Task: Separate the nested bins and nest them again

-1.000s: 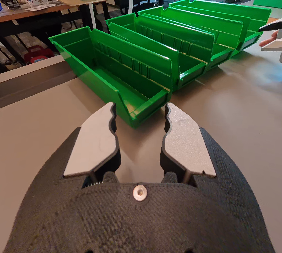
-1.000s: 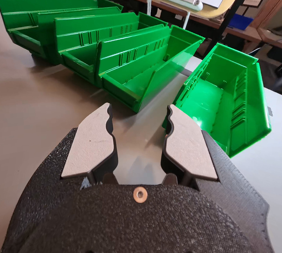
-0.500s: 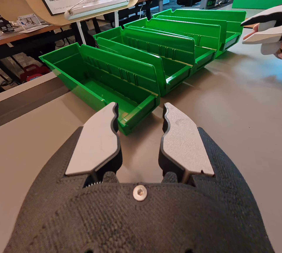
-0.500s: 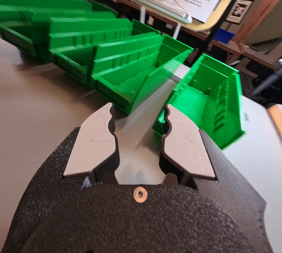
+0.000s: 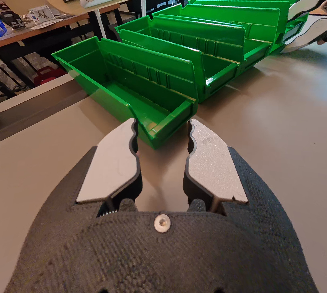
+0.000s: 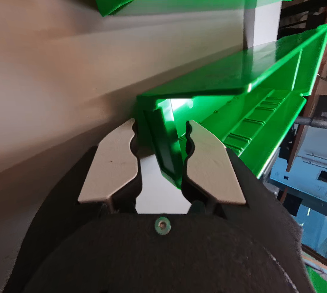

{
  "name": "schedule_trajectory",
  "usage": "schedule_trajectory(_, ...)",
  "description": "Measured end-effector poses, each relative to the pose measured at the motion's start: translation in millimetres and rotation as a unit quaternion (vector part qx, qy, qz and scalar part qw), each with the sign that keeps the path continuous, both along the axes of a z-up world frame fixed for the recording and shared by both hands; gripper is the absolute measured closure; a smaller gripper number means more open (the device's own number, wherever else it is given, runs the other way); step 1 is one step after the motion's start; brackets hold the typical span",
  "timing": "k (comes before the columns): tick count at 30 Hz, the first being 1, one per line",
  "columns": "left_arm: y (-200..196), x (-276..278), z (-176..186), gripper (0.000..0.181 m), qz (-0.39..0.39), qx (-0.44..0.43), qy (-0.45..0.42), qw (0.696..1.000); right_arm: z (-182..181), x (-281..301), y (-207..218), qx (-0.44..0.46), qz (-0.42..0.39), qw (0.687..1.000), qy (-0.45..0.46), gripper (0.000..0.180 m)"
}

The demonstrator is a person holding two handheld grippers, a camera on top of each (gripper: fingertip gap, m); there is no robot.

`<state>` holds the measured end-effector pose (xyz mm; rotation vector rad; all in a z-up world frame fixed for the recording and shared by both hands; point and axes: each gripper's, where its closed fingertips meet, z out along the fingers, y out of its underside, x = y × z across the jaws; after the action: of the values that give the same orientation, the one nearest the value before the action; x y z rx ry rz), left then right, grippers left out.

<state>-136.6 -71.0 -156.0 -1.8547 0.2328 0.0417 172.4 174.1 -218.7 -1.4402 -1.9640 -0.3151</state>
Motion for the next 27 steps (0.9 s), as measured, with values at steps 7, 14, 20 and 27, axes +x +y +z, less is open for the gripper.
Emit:
schedule_trajectory(7,-1,1,1,0.127,-0.002,0.004,0.001,1.000,-6,-3,8,-0.005,0.014,0.999,-0.040,0.149)
schedule_trajectory(14,0,-3,-1,0.127,0.004,0.000,0.002,1.000,38,-5,-14,0.001,0.014,1.000,-0.004,0.152)
schedule_trajectory(20,0,-2,1,0.127,0.009,0.002,0.010,1.000,93,-11,-18,0.044,0.035,0.998,0.011,0.152)
schedule_trajectory(27,2,-3,-5,0.124,0.028,-0.004,0.018,0.999,150,-59,-42,0.080,0.083,0.993,0.031,0.152)
